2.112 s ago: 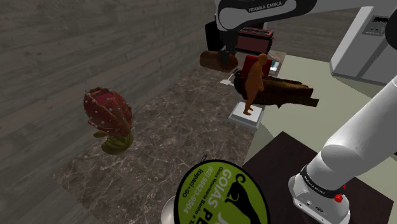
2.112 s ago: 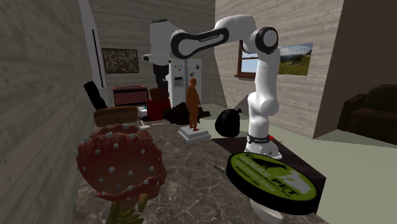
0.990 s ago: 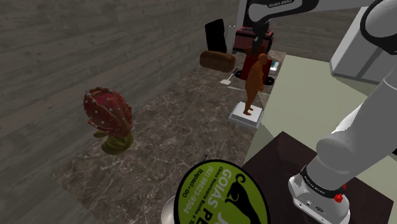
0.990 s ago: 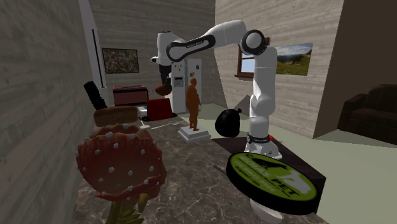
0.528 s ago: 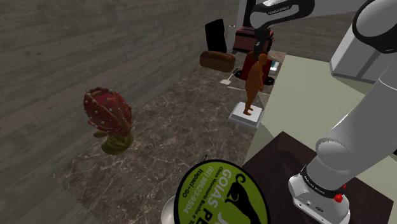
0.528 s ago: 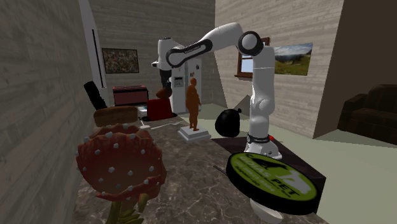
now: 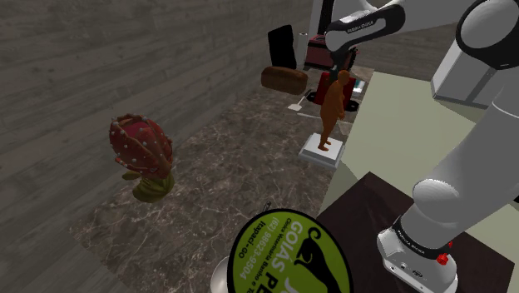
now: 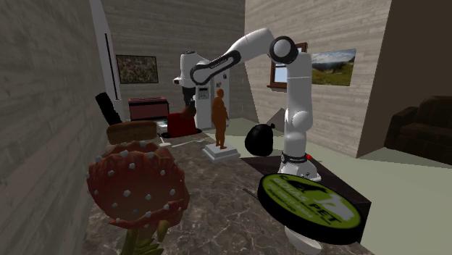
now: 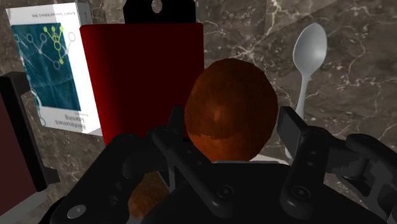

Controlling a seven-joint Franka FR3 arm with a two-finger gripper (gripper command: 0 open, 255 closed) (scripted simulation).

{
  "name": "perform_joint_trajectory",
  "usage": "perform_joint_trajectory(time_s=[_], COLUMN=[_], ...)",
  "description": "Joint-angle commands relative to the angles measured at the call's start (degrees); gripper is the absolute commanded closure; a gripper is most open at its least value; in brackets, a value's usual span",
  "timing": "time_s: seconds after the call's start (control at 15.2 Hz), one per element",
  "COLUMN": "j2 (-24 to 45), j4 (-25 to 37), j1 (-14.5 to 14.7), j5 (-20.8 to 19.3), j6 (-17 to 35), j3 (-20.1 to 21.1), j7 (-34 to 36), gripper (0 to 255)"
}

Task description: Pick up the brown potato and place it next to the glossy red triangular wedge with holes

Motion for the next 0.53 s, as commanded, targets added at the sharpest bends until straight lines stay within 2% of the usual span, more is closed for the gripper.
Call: perform_joint_trajectory(time_s=[0.0, 0.46], j2=[0.3, 2.1], j4=[-1.2, -4.4], j1=[0.0, -0.1], j5=[-0.3, -1.3], j6=[1.5, 6.3], j3=[0.0, -0.2], j7=[0.5, 2.1], gripper=[255, 255])
